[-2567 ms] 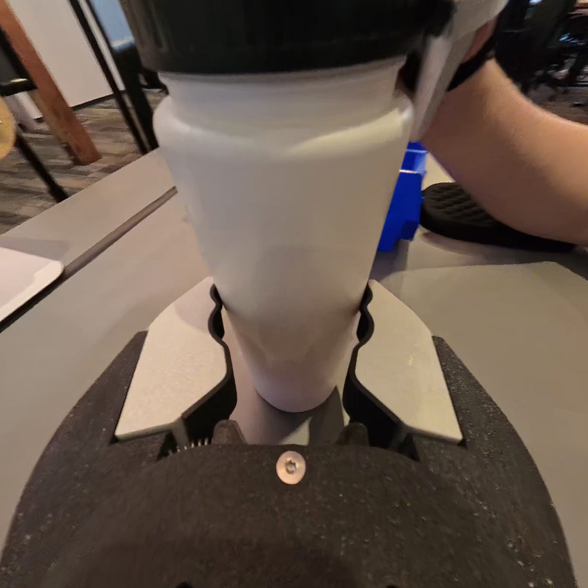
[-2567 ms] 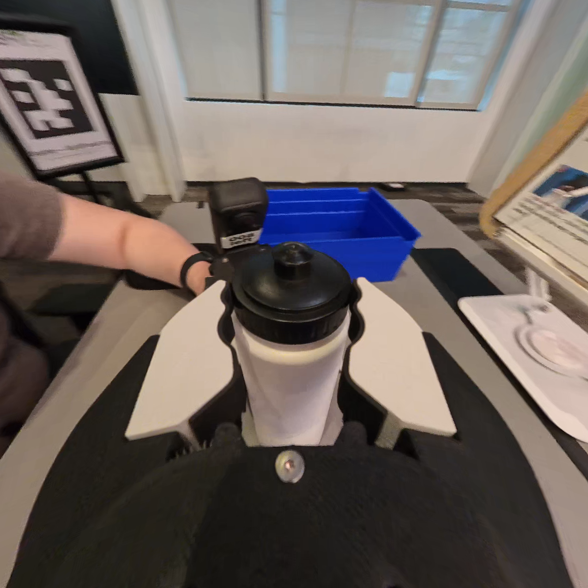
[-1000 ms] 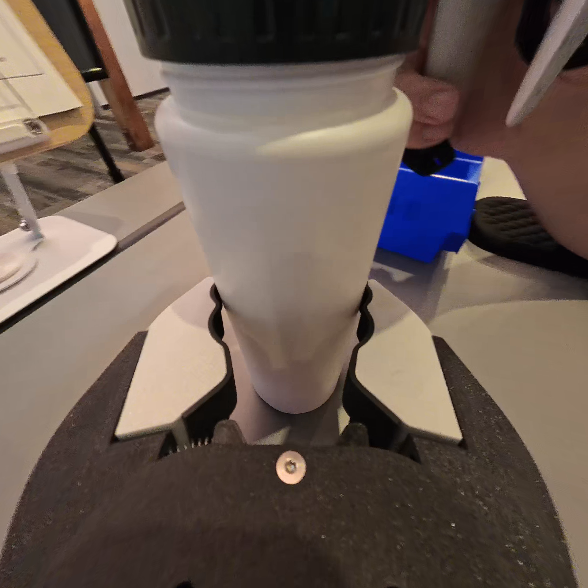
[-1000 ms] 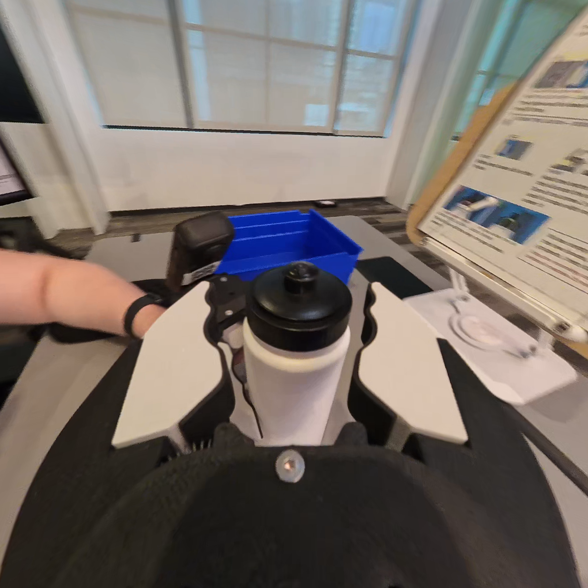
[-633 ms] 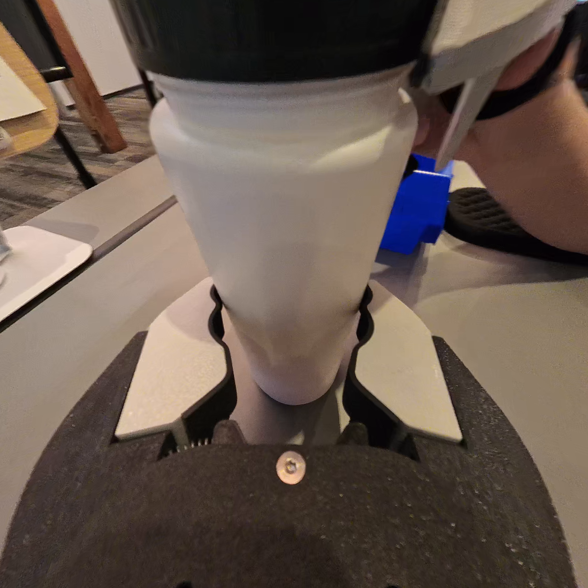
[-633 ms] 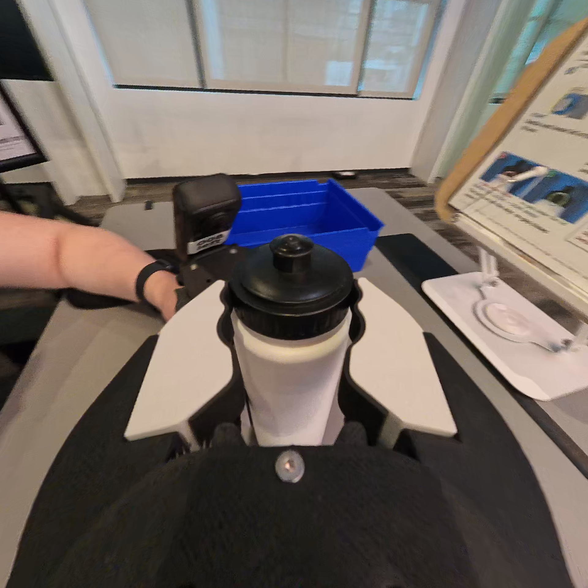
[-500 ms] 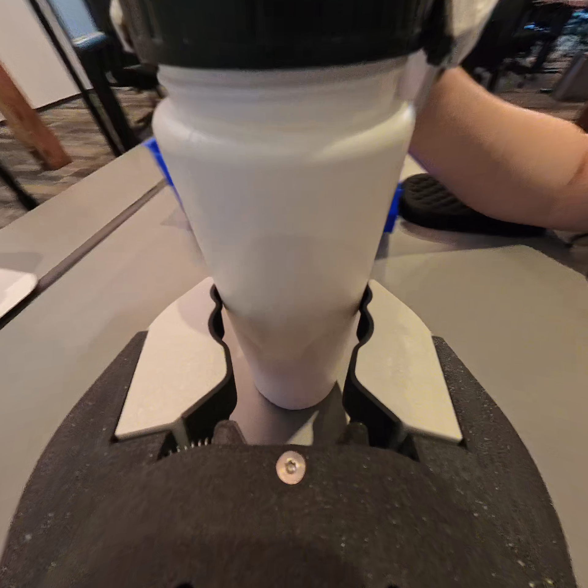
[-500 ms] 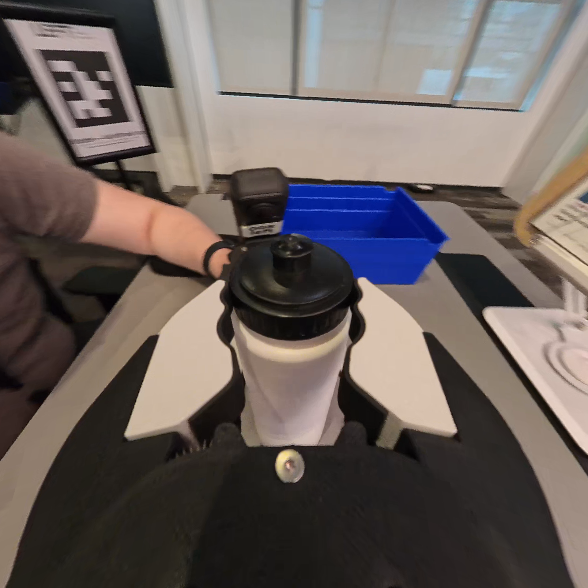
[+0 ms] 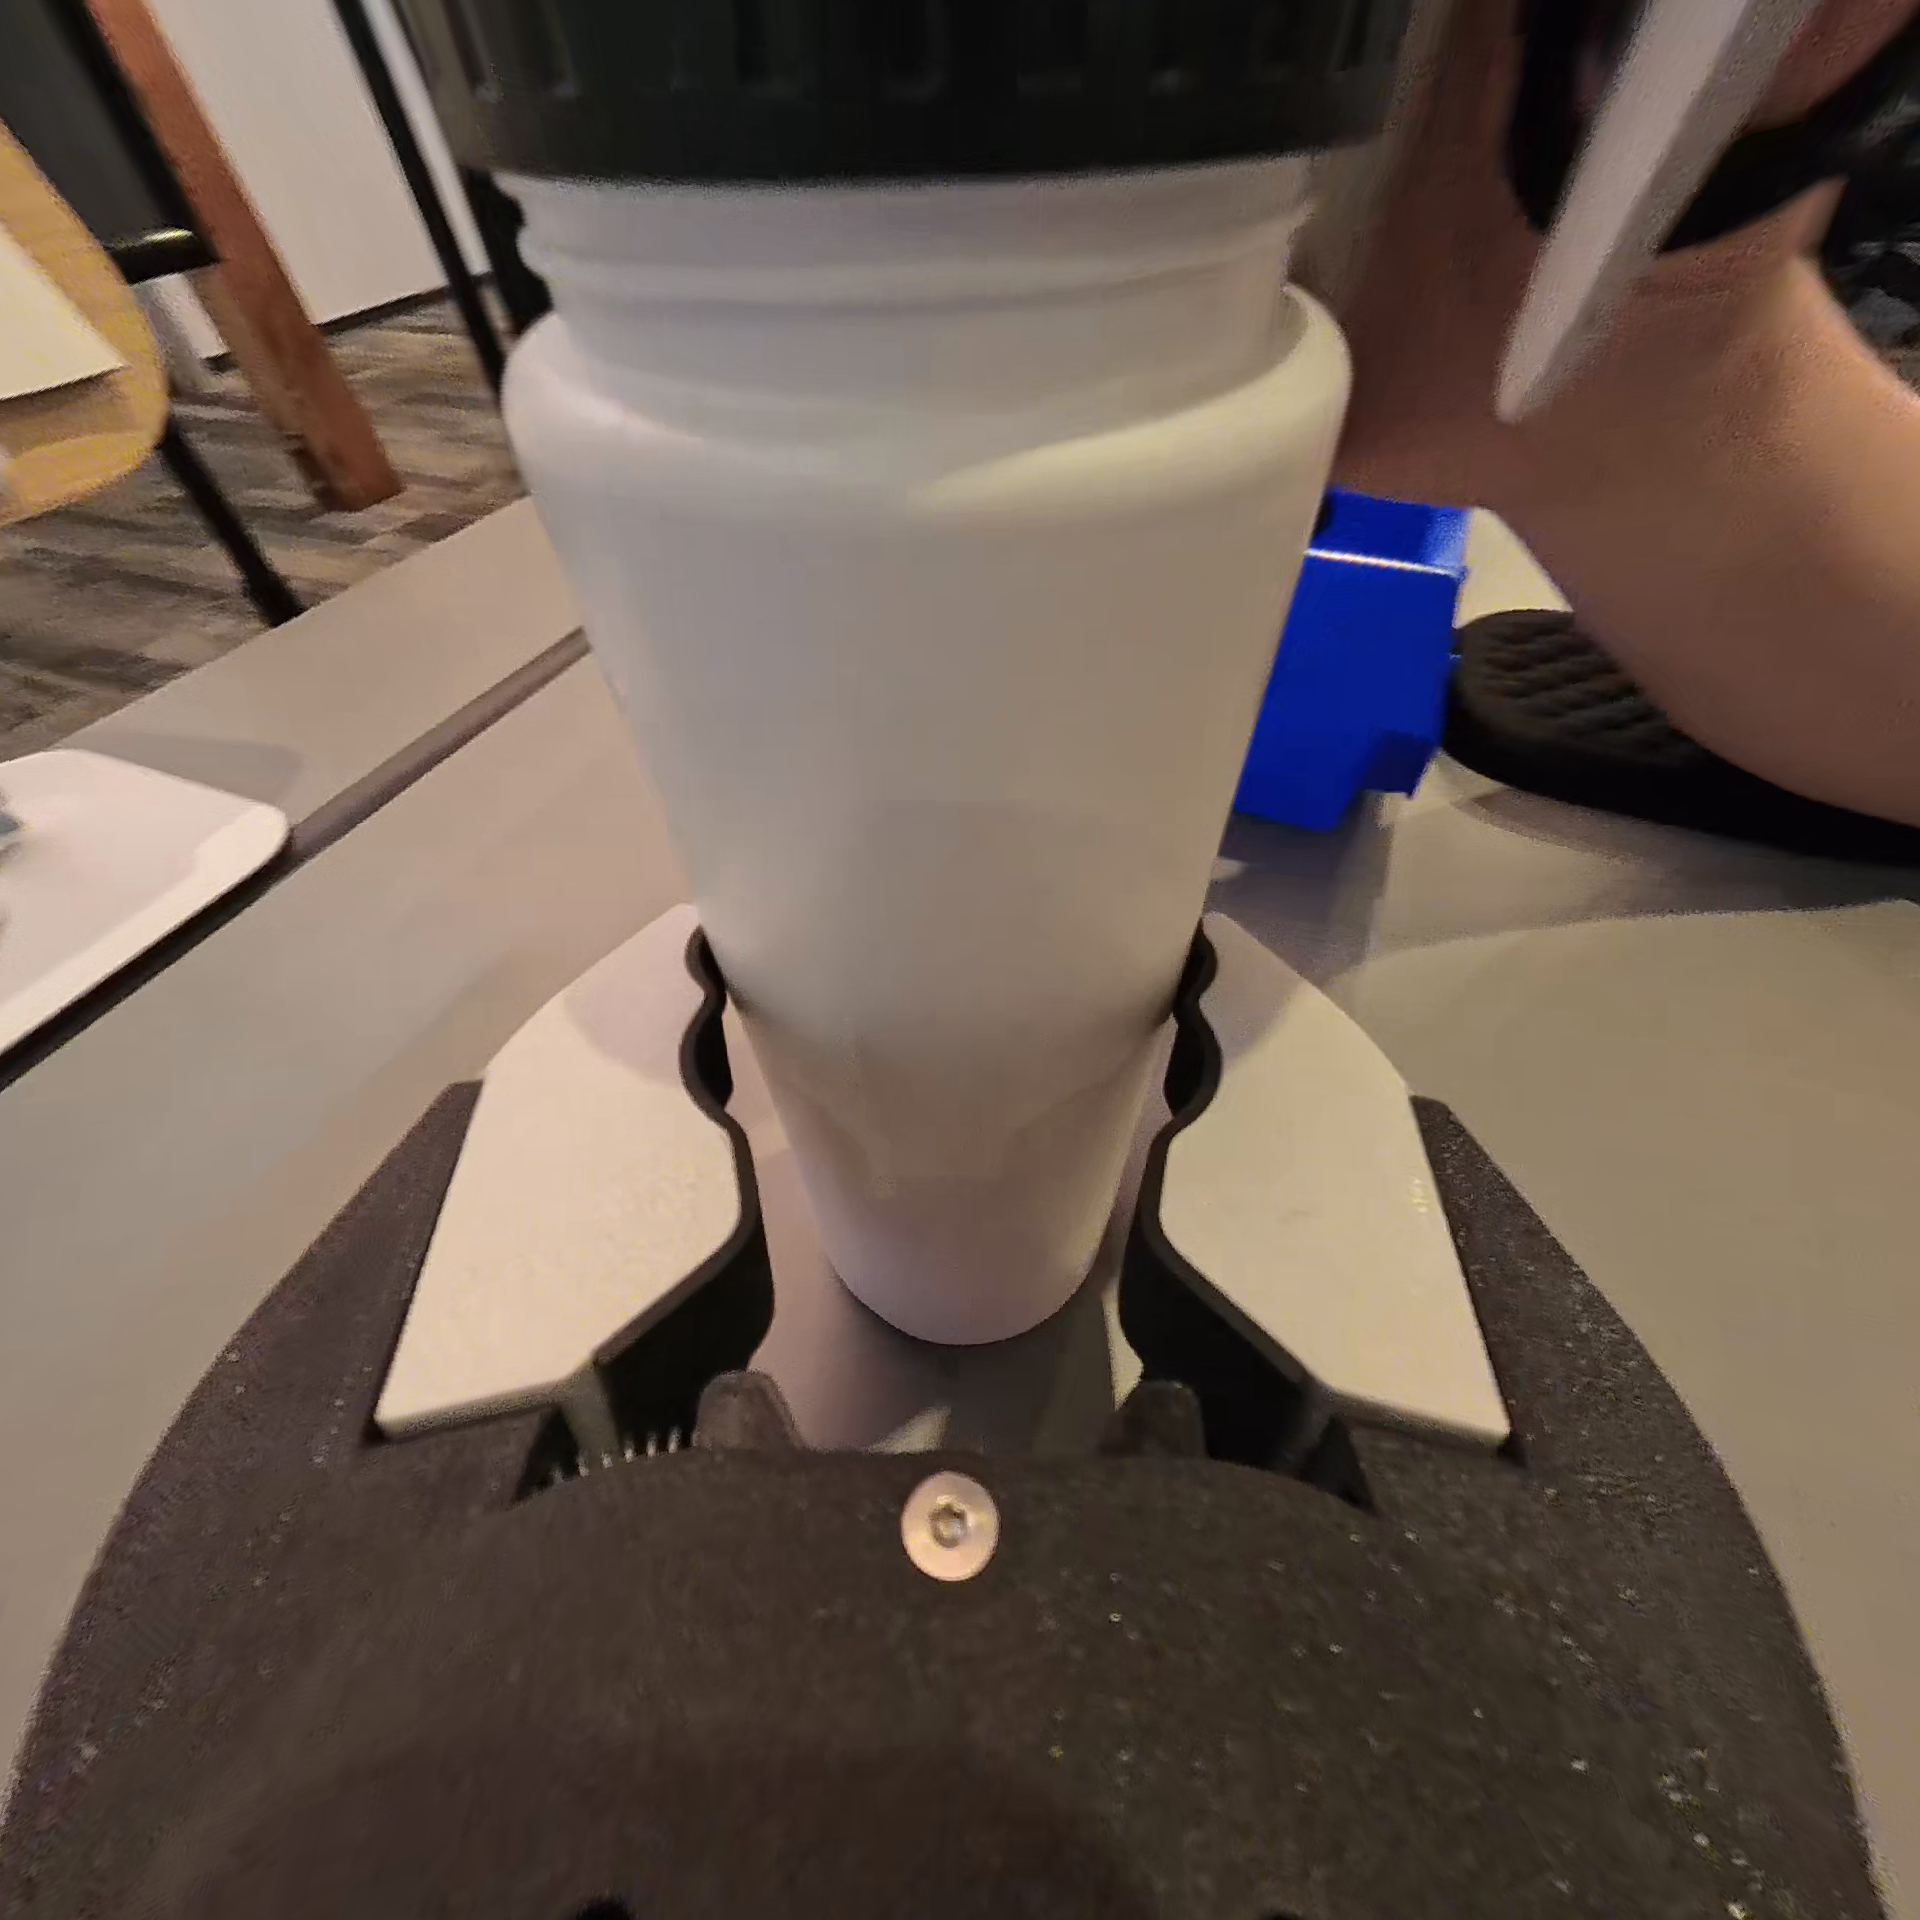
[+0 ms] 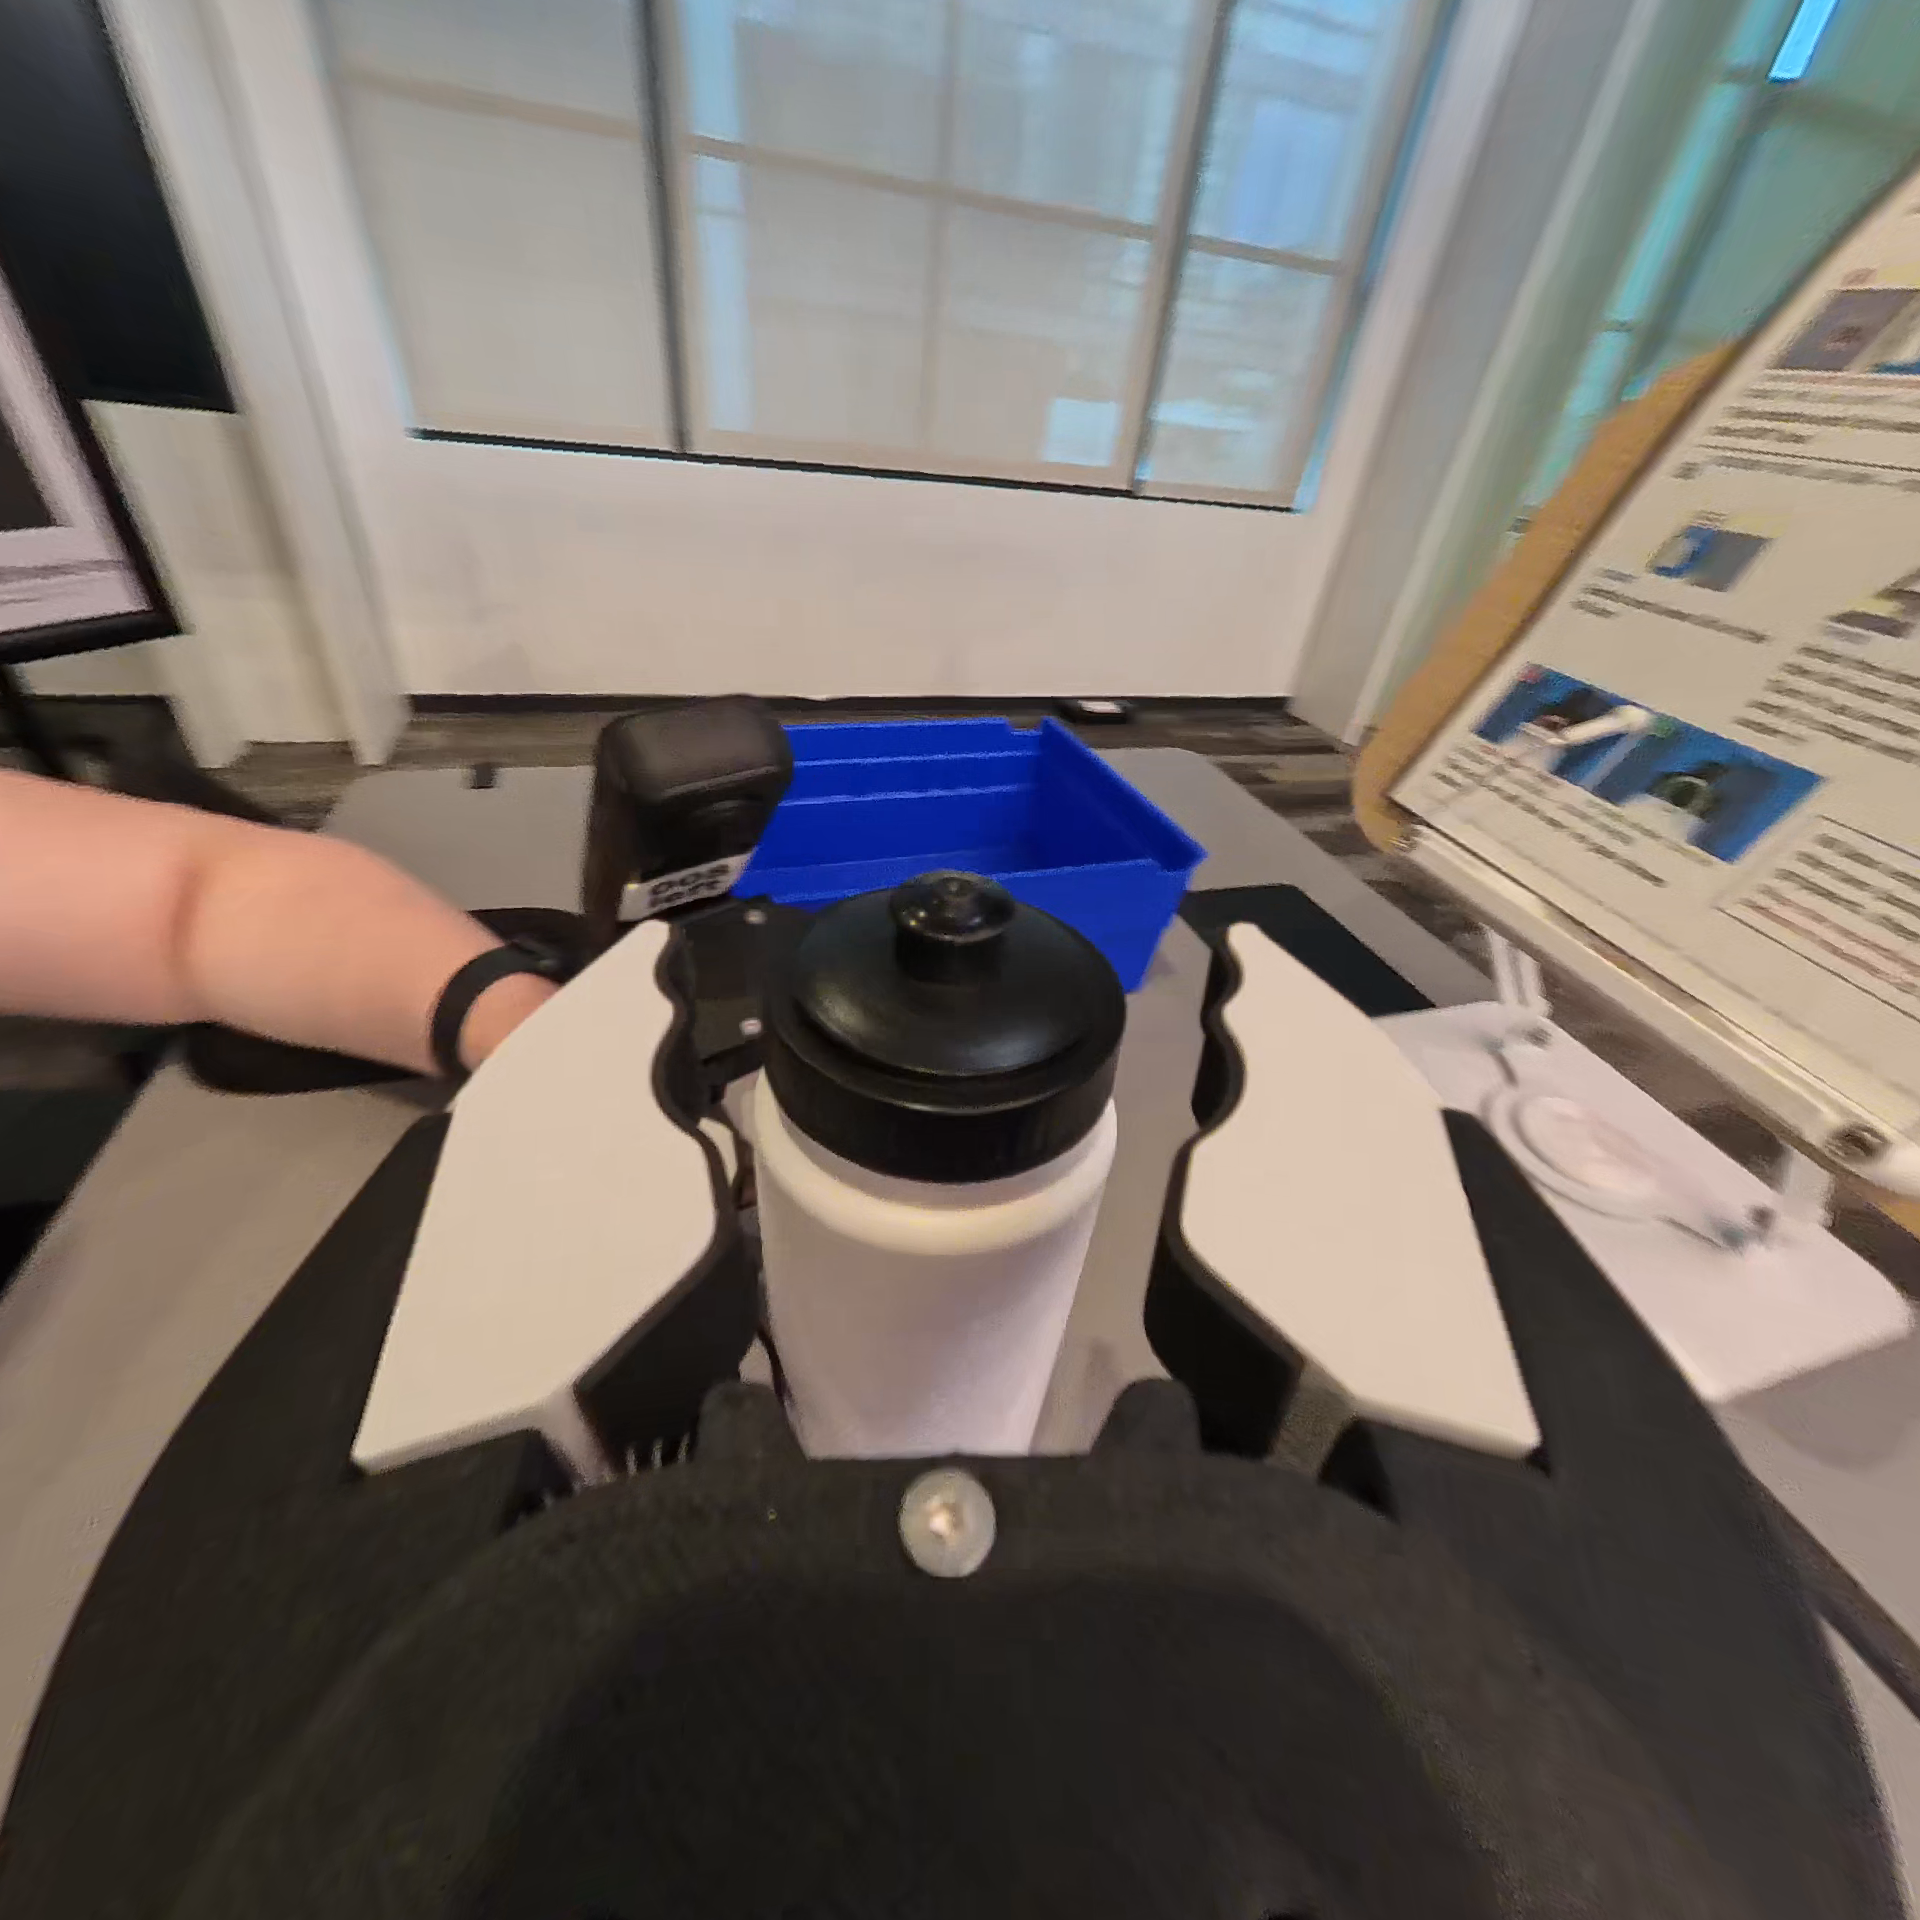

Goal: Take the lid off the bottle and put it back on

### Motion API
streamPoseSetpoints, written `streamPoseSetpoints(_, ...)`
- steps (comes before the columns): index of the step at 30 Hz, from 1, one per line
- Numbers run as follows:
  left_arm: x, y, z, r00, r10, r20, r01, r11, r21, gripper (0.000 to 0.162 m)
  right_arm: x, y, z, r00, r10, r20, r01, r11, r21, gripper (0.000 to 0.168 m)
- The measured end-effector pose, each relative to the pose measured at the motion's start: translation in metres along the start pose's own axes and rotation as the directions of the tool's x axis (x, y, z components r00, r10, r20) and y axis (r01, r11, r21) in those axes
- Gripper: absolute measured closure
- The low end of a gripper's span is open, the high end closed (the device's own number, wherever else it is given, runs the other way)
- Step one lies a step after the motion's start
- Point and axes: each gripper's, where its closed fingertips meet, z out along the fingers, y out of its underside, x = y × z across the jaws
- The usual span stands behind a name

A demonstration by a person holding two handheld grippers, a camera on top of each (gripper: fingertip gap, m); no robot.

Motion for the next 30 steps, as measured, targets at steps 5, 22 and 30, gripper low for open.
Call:
streamPoseSetpoints(5, -0.010, 0.001, -0.002, 0.998, -0.022, 0.051, 0.022, 1.000, -0.004, 0.079, 0.005, 0.013, 0.010, 0.988, 0.107, -0.115, -0.112, 0.993, -0.040, 0.094)
streamPoseSetpoints(22, 0.065, -0.002, -0.001, 0.933, 0.087, -0.349, -0.081, 0.996, 0.034, 0.079, -0.053, 0.008, -0.032, 0.847, 0.081, 0.526, -0.068, 0.997, -0.043, 0.094)
streamPoseSetpoints(30, 0.012, -0.002, 0.002, 0.997, 0.000, -0.080, 0.002, 0.999, 0.032, 0.079, 0.001, -0.001, -0.002, 0.999, -0.034, -0.024, 0.033, 0.999, -0.042, 0.075)
